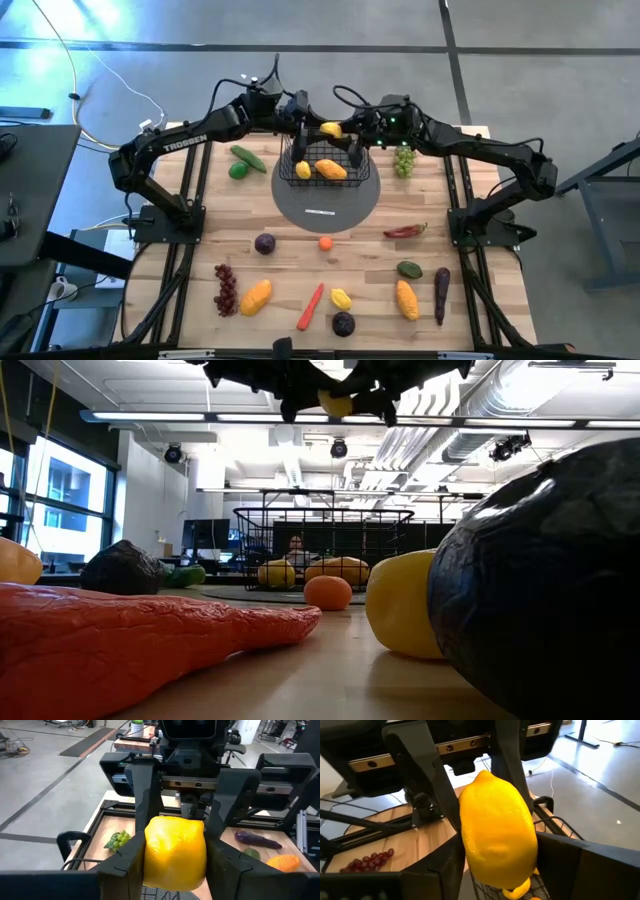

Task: Build produce basket
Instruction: Put the yellow lemon into the basket

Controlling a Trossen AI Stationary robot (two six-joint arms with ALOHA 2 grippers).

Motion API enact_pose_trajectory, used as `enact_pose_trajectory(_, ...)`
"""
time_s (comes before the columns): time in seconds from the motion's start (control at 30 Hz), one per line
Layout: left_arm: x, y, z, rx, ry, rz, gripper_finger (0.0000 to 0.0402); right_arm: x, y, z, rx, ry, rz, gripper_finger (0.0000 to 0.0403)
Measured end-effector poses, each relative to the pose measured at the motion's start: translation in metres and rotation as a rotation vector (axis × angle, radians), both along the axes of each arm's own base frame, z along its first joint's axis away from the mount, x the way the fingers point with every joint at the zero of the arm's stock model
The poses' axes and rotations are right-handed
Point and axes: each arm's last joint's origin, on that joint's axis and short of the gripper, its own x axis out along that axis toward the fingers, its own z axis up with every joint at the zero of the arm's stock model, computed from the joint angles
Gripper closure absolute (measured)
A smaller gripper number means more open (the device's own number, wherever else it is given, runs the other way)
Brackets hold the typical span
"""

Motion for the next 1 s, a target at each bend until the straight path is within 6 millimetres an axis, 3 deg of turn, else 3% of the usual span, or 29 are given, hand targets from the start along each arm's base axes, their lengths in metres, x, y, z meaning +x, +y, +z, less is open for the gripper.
enact_pose_trajectory(0.33,-0.005,0.002,-0.011,-0.004,0.13,0.097,0.0255,-0.002,-0.002,-0.002,0.006,0.028,-0.072,0.0115)
enact_pose_trajectory(0.8,-0.026,0.004,-0.039,0.014,0.53,0.332,0.0253,-0.005,-0.003,-0.007,-0.024,0.103,-0.111,0.011)
enact_pose_trajectory(1.0,-0.022,0.003,-0.048,0.041,0.599,0.38,0.0255,-0.006,-0.003,-0.009,-0.025,0.129,-0.134,0.011)
